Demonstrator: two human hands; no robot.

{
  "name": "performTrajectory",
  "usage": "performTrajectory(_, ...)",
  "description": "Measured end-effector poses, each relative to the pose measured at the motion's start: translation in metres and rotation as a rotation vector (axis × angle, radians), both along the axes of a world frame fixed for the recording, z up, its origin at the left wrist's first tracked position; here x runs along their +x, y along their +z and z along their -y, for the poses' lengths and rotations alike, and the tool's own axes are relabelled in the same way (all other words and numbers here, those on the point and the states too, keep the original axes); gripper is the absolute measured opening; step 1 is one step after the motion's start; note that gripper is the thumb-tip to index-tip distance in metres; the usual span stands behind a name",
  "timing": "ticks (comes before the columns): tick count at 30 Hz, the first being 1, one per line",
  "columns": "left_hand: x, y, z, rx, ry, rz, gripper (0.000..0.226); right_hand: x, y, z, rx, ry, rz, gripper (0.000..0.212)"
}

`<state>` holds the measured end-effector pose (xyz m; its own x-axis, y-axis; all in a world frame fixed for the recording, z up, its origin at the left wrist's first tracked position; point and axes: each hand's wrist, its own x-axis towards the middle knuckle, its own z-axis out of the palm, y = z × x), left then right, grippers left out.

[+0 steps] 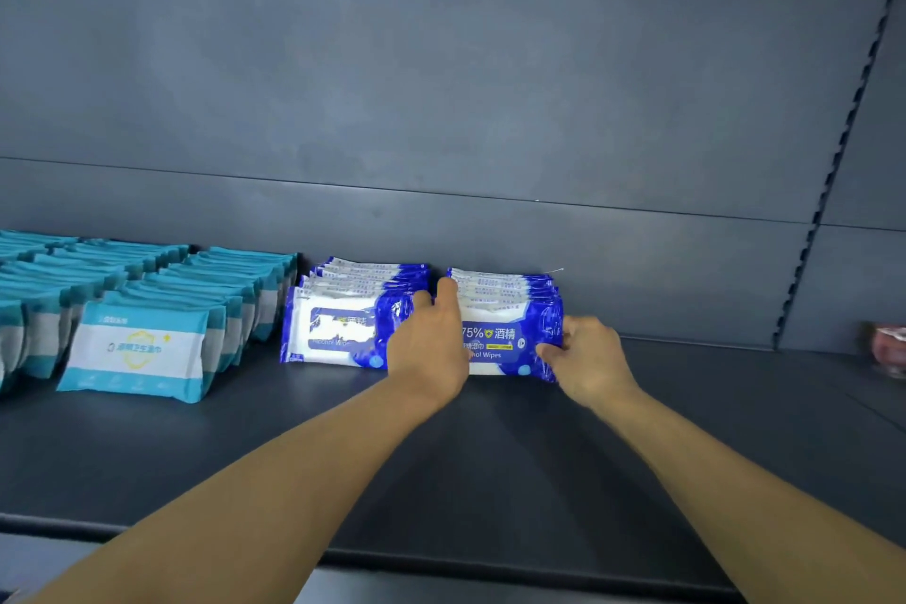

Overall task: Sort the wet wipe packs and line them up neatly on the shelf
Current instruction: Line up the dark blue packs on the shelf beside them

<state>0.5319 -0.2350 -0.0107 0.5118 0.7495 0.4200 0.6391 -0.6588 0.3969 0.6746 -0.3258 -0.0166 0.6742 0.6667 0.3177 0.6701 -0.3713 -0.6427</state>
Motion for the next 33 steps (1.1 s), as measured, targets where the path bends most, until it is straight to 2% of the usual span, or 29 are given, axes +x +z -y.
performTrajectory(3, 0.008, -0.008, -0.007, 0.002, 0.025, 0.022, 0.068, 0.004, -0.005, -0.004, -0.056, -0.020, 0.039, 0.018)
performTrajectory(8, 0.010, -0.014, -0.010, -0.059, -0.017, 0.039, 0.083, 0.004, -0.005, -0.005, -0.062, -0.033, -0.025, 0.055)
performTrajectory(11, 0.013, -0.014, -0.010, -0.080, -0.037, 0.023, 0.087, 0.002, -0.004, -0.004, -0.112, -0.028, -0.006, 0.068)
performTrajectory(15, 0.016, -0.014, -0.008, -0.096, -0.033, 0.023, 0.087, -0.001, -0.001, 0.000, -0.152, -0.078, 0.073, 0.070)
performTrajectory(21, 0.013, -0.009, -0.004, -0.099, -0.023, -0.016, 0.086, -0.003, -0.003, 0.004, -0.169, -0.041, 0.095, 0.059)
performTrajectory(24, 0.008, -0.008, 0.002, -0.050, -0.003, -0.038, 0.086, -0.003, 0.001, 0.007, -0.139, -0.061, 0.122, 0.061)
performTrajectory(29, 0.001, -0.005, 0.005, 0.153, 0.055, -0.121, 0.083, -0.008, 0.008, 0.010, -0.091, -0.037, 0.287, 0.077)
performTrajectory(33, -0.003, -0.003, 0.001, 0.135, 0.062, -0.191, 0.078, -0.013, 0.008, 0.007, -0.145, 0.001, 0.384, 0.073)
